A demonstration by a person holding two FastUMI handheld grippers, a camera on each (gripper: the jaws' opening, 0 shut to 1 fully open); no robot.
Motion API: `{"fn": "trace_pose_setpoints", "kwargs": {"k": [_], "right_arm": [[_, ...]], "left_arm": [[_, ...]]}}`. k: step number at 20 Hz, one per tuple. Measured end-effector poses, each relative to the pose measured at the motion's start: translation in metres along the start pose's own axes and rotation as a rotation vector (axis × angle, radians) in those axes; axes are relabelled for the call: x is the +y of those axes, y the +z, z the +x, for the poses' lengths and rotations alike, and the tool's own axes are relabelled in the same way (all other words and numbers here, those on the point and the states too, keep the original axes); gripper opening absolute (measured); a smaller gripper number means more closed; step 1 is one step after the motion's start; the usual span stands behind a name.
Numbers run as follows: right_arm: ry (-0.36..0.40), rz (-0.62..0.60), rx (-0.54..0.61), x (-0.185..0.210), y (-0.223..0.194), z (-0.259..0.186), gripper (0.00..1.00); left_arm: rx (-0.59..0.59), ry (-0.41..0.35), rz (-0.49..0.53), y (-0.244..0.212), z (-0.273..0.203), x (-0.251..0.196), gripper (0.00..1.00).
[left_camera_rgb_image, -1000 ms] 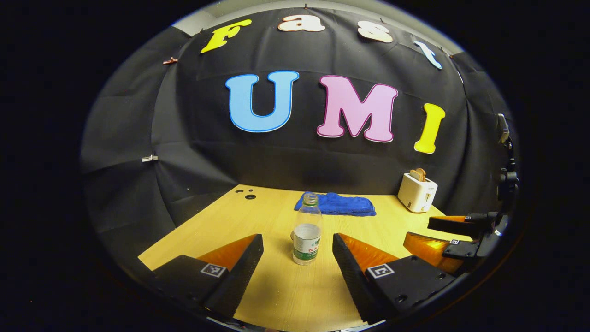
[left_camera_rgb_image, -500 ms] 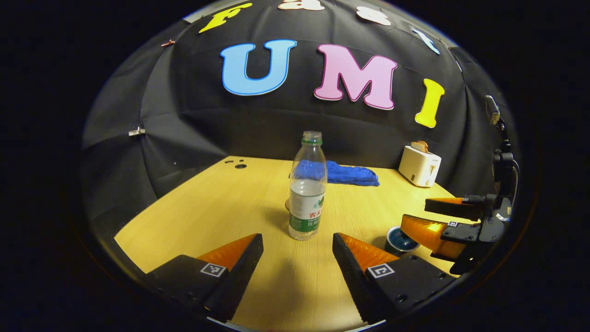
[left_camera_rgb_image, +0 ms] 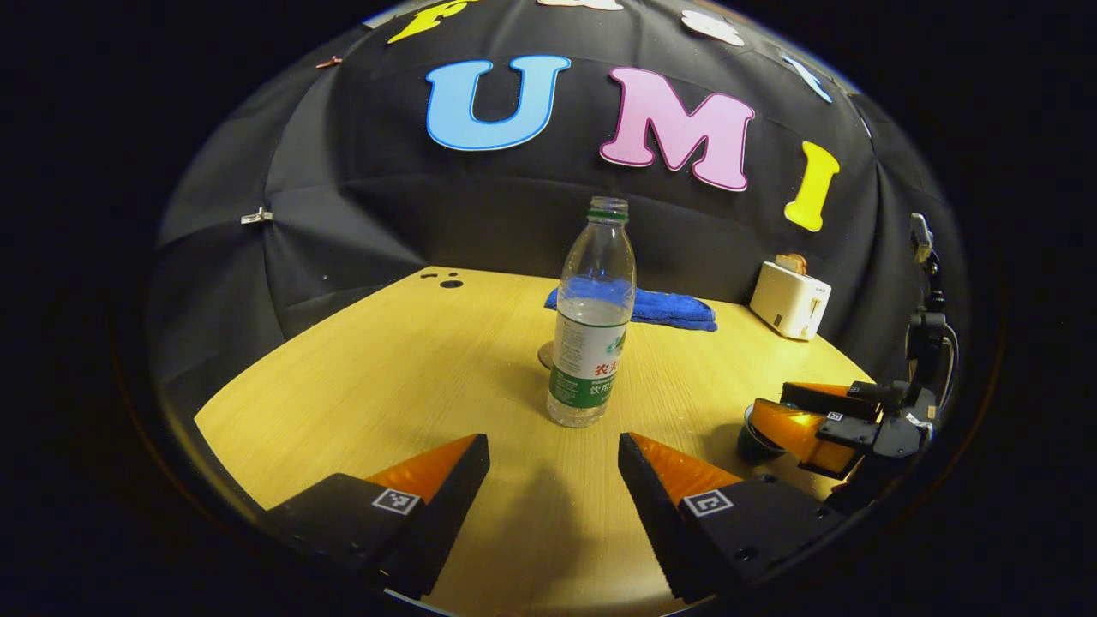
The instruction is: Open the teacup lid with one hand, grasp the water bottle and pour water into the teacup with the other hand; after pouring, place the water bottle on the coaster and then close the teacup lid.
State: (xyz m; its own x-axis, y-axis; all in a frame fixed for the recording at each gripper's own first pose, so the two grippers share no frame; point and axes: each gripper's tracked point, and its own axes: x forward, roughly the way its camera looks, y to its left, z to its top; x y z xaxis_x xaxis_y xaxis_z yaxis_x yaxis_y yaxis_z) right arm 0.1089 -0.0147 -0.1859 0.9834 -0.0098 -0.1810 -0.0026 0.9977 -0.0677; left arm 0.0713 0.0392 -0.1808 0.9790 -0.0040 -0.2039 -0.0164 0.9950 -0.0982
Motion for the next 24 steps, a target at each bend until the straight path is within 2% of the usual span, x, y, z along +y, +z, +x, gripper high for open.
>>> {"fn": "trace_pose_setpoints", "kwargs": {"k": [1,3,6,7,8,10,11,14,15,16,19,20,21,24], "right_arm": [[-0.002,-0.007,-0.008,0.000,0.001,-0.001,0.69],[-0.003,-0.008,-0.010,-0.001,0.003,-0.001,0.61],[-0.010,0.012,0.021,-0.003,0.003,0.003,0.60],[-0.005,0.025,0.031,-0.002,0.005,0.005,0.50],[-0.001,0.042,0.039,-0.002,0.005,0.007,0.50],[0.013,0.054,0.053,0.000,0.006,0.010,0.35],[0.016,0.044,0.056,0.001,0.007,0.011,0.39],[0.021,0.024,0.065,0.002,0.006,0.010,0.27],[0.023,0.025,0.067,0.003,0.006,0.011,0.30],[0.030,0.022,0.074,0.006,0.006,0.010,0.22],[0.038,0.005,0.068,0.006,0.012,0.008,0.32],[0.039,0.002,0.057,0.007,0.015,0.007,0.27],[0.037,0.002,0.053,0.007,0.018,0.007,0.31],[0.030,0.021,0.036,0.001,0.030,0.007,0.31]], "left_arm": [[0.002,-0.002,0.007,-0.001,0.001,-0.001,0.95],[-0.001,-0.006,0.022,0.000,0.002,-0.003,0.95],[-0.011,-0.015,0.029,0.004,0.003,-0.007,0.95],[-0.013,-0.016,0.030,0.003,0.002,-0.008,0.95],[-0.014,-0.016,0.028,0.004,0.002,-0.008,0.95],[-0.013,-0.015,0.022,0.005,0.004,-0.009,0.95],[-0.014,-0.013,0.022,0.005,0.004,-0.008,0.95],[-0.016,-0.010,0.021,0.006,0.006,-0.005,0.95],[-0.020,-0.011,0.021,0.007,0.007,-0.005,0.95],[-0.024,-0.010,0.023,0.009,0.008,-0.005,0.95],[-0.043,-0.045,0.038,0.014,0.016,-0.009,0.95],[-0.048,-0.053,0.043,0.018,0.019,-0.010,0.95],[-0.052,-0.059,0.046,0.019,0.023,-0.010,0.95],[-0.065,-0.078,0.058,0.026,0.040,-0.014,0.95]]}}
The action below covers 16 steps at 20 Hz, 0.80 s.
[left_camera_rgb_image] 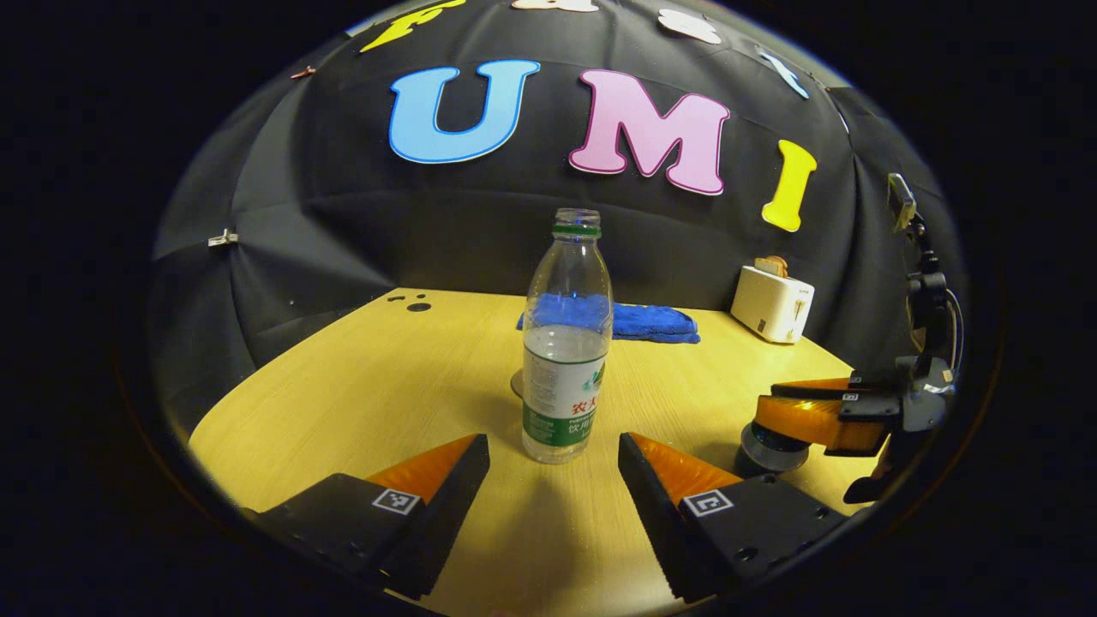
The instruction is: Open the teacup lid with one hand, grasp the water bottle and pour water into the teacup with the other hand; after pouring, place the water bottle on the coaster and then close the teacup lid.
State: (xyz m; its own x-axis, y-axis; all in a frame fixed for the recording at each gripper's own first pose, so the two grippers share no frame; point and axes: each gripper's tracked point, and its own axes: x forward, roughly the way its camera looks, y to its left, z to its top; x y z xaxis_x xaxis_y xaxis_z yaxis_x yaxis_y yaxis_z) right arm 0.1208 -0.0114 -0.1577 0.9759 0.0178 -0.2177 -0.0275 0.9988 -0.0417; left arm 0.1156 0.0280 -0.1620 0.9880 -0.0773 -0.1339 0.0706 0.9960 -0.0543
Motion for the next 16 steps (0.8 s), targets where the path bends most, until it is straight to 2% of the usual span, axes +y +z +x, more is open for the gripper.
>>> {"fn": "trace_pose_setpoints", "kwargs": {"k": [1,2,3,4,7,8,12,16], "right_arm": [[-0.004,0.005,-0.003,-0.002,0.004,0.000,0.31],[-0.012,0.009,-0.011,-0.008,0.010,-0.002,0.22],[-0.018,0.012,-0.018,-0.011,0.014,-0.004,0.22],[-0.026,0.017,-0.023,-0.015,0.018,-0.006,0.27],[-0.052,0.026,-0.024,-0.027,0.021,-0.012,0.31],[-0.070,0.024,-0.025,-0.035,0.022,-0.017,0.27],[-0.117,0.038,-0.023,-0.049,0.017,-0.027,0.27],[-0.145,0.056,-0.016,-0.059,0.010,-0.030,0.27]], "left_arm": [[-0.011,0.003,0.004,0.004,0.006,0.001,0.95],[-0.022,0.003,0.007,0.007,0.013,0.002,0.95],[-0.034,-0.004,0.011,0.009,0.023,0.001,0.95],[-0.041,-0.006,0.016,0.012,0.030,-0.001,0.95],[-0.069,-0.018,0.027,0.019,0.054,-0.004,0.95],[-0.083,-0.028,0.027,0.023,0.063,-0.007,0.95],[-0.126,-0.052,0.077,0.033,0.098,-0.016,0.95],[-0.126,-0.062,0.096,0.030,0.113,-0.016,0.95]]}}
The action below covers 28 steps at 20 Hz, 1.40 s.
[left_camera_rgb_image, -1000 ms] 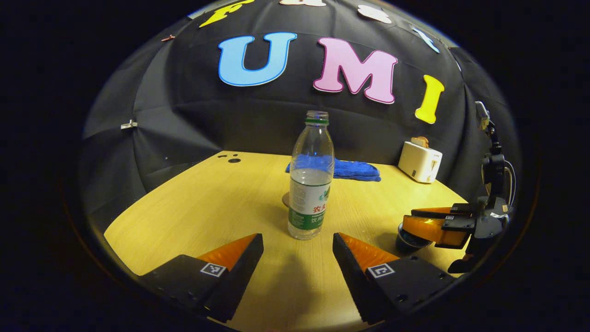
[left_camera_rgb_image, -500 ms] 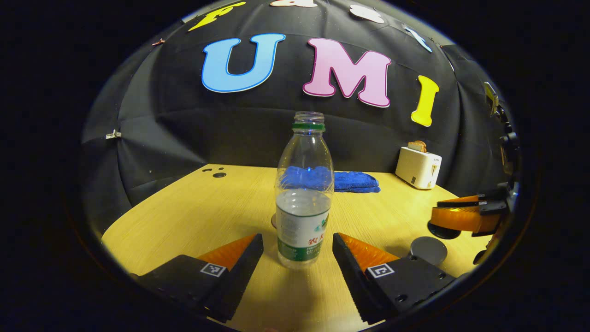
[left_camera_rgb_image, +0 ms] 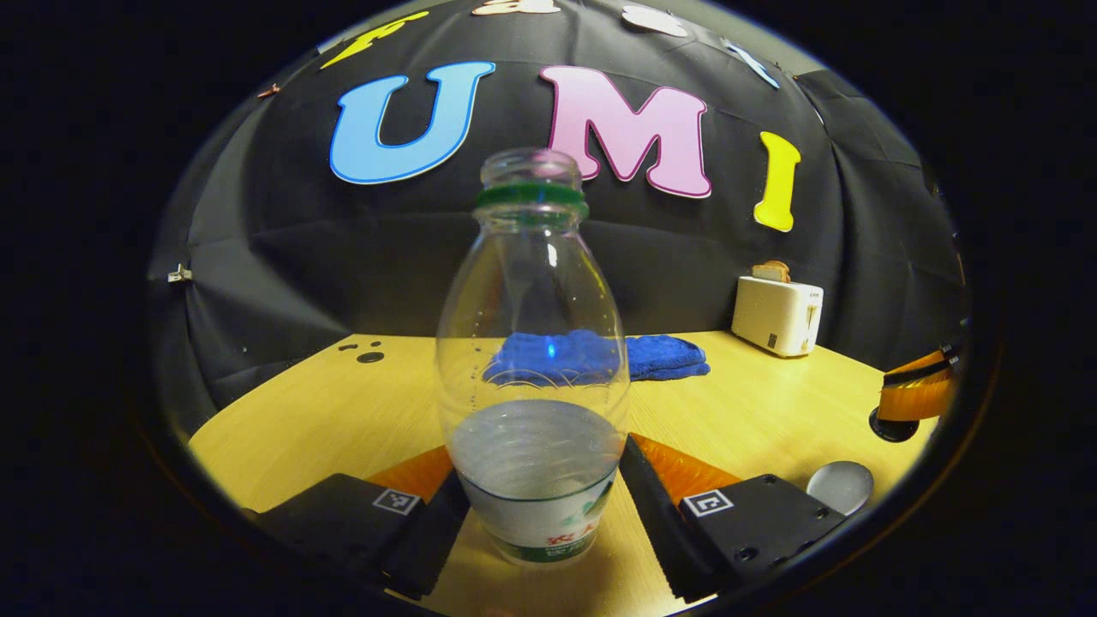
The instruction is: Open the teacup lid with one hand, grasp the water bottle and pour water into the teacup with the other hand; after pouring, place the water bottle on the coaster and then close the teacup lid.
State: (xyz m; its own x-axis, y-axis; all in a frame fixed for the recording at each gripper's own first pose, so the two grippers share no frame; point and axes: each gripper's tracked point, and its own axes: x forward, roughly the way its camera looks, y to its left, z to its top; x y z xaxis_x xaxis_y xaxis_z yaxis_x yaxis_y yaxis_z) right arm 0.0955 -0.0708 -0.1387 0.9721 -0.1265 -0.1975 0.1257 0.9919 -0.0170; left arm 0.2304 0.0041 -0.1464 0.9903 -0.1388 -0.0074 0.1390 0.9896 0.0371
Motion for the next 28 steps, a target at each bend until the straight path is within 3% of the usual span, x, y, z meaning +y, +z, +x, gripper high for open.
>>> {"fn": "trace_pose_setpoints", "kwargs": {"k": [1,2,4,8,9,10,12,13,14,15,17,18,20,21,22,23,25,26,28], "right_arm": [[-0.005,0.005,0.003,-0.002,-0.002,0.000,0.27],[-0.014,0.011,0.007,-0.007,-0.004,0.000,0.27],[-0.023,0.014,0.004,-0.014,-0.004,-0.001,0.27],[-0.047,0.020,-0.009,-0.030,-0.006,-0.006,0.27],[-0.053,0.023,-0.009,-0.034,-0.008,-0.006,0.22],[-0.058,0.029,-0.012,-0.038,-0.008,-0.007,0.27],[-0.064,0.042,-0.013,-0.044,-0.011,-0.008,0.22],[-0.066,0.045,-0.013,-0.046,-0.012,-0.009,0.27],[-0.068,0.046,-0.012,-0.049,-0.013,-0.010,0.22],[-0.070,0.046,-0.013,-0.051,-0.015,-0.011,0.27],[-0.075,0.041,-0.004,-0.056,-0.020,-0.014,0.22],[-0.082,0.038,0.002,-0.059,-0.024,-0.015,0.27],[-0.085,0.041,0.015,-0.063,-0.032,-0.018,0.27],[-0.086,0.044,0.020,-0.065,-0.035,-0.019,0.22],[-0.090,0.046,0.025,-0.067,-0.037,-0.020,0.31],[-0.092,0.046,0.030,-0.070,-0.040,-0.022,0.27],[-0.097,0.049,0.030,-0.074,-0.041,-0.025,0.27],[-0.100,0.050,0.032,-0.076,-0.042,-0.026,0.31],[-0.106,0.054,0.033,-0.080,-0.044,-0.028,0.27]], "left_arm": [[0.010,0.001,0.004,-0.003,0.002,0.002,0.94],[0.013,-0.002,0.007,-0.002,0.002,0.003,0.80],[0.059,0.027,0.087,-0.005,-0.005,0.008,0.77],[0.085,0.040,0.409,0.009,-0.024,0.009,0.75],[0.082,0.038,0.494,0.012,-0.027,0.008,0.75],[0.084,0.033,0.570,0.012,-0.030,0.005,0.74],[0.088,0.017,0.681,0.014,-0.034,0.000,0.75],[0.094,0.012,0.733,0.014,-0.035,-0.002,0.75],[0.101,0.008,0.791,0.013,-0.035,-0.001,0.75],[0.101,0.002,0.854,0.014,-0.033,-0.004,0.75],[0.103,-0.014,0.989,0.014,-0.031,-0.012,0.75],[0.105,-0.023,1.044,0.014,-0.033,-0.013,0.75],[0.117,-0.047,1.118,0.009,-0.033,-0.020,0.75],[0.119,-0.061,1.140,0.006,-0.031,-0.024,0.75],[0.122,-0.070,1.156,0.000,-0.030,-0.027,0.75],[0.128,-0.079,1.171,-0.005,-0.030,-0.030,0.75],[0.126,-0.091,1.215,-0.009,-0.028,-0.035,0.75],[0.123,-0.094,1.242,-0.010,-0.028,-0.035,0.75],[0.121,-0.107,1.289,-0.015,-0.028,-0.038,0.75]]}}
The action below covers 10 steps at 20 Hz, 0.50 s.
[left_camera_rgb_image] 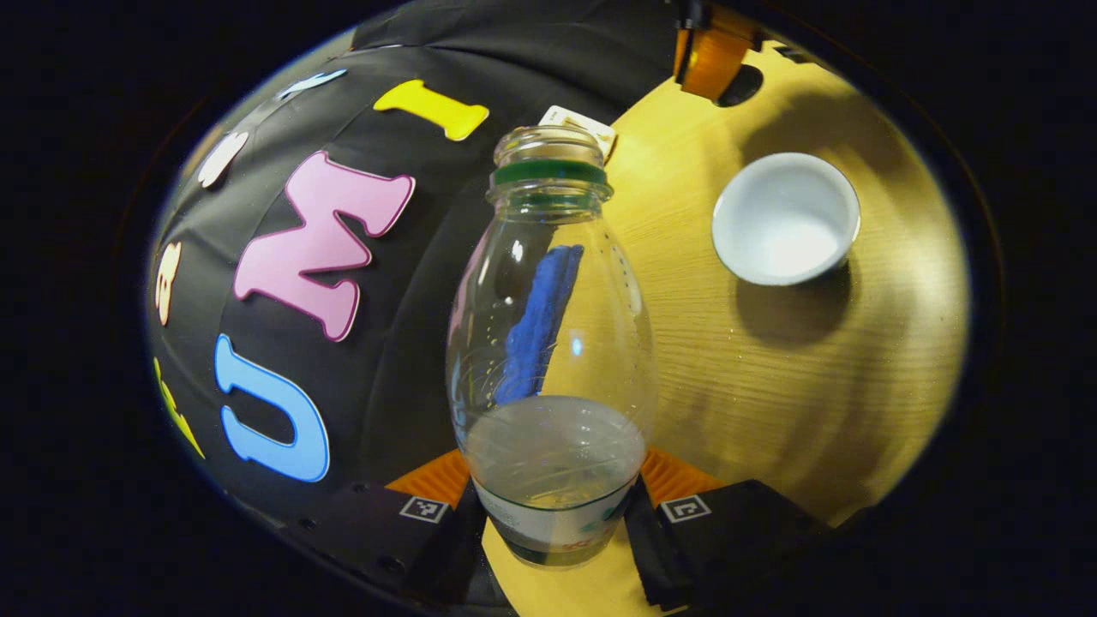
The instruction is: Open the teacup lid with one hand, grasp the water bottle and pour water into the teacup with the other hand; after pouring, place the water bottle on the coaster and then close the teacup lid.
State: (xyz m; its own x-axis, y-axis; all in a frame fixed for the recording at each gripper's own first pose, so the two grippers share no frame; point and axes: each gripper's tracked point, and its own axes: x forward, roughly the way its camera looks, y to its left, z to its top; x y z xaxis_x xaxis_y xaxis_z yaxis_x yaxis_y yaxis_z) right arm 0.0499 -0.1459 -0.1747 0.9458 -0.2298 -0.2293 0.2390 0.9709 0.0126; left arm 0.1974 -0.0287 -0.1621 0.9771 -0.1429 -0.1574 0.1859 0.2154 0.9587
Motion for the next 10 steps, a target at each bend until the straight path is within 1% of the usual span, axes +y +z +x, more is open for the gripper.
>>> {"fn": "trace_pose_setpoints", "kwargs": {"k": [1,2,6,7,8,10], "right_arm": [[-0.003,0.000,0.000,-0.001,0.000,0.000,0.22],[-0.005,-0.001,-0.001,-0.002,0.000,-0.001,0.27],[-0.004,0.004,0.004,0.001,-0.004,-0.003,0.27],[-0.005,0.004,0.004,0.001,-0.004,-0.004,0.27],[-0.005,0.003,0.000,0.002,-0.004,-0.005,0.27],[-0.003,0.001,-0.002,0.004,-0.005,-0.005,0.27]], "left_arm": [[-0.002,-0.005,0.020,0.001,0.001,-0.004,0.75],[-0.005,-0.010,0.045,0.000,0.002,-0.004,0.75],[-0.016,-0.002,0.144,0.000,0.005,-0.002,0.74],[-0.020,0.002,0.171,0.001,0.005,-0.002,0.70],[-0.022,0.009,0.206,0.001,0.005,0.001,0.75],[-0.028,0.025,0.289,0.002,0.007,0.005,0.75]]}}
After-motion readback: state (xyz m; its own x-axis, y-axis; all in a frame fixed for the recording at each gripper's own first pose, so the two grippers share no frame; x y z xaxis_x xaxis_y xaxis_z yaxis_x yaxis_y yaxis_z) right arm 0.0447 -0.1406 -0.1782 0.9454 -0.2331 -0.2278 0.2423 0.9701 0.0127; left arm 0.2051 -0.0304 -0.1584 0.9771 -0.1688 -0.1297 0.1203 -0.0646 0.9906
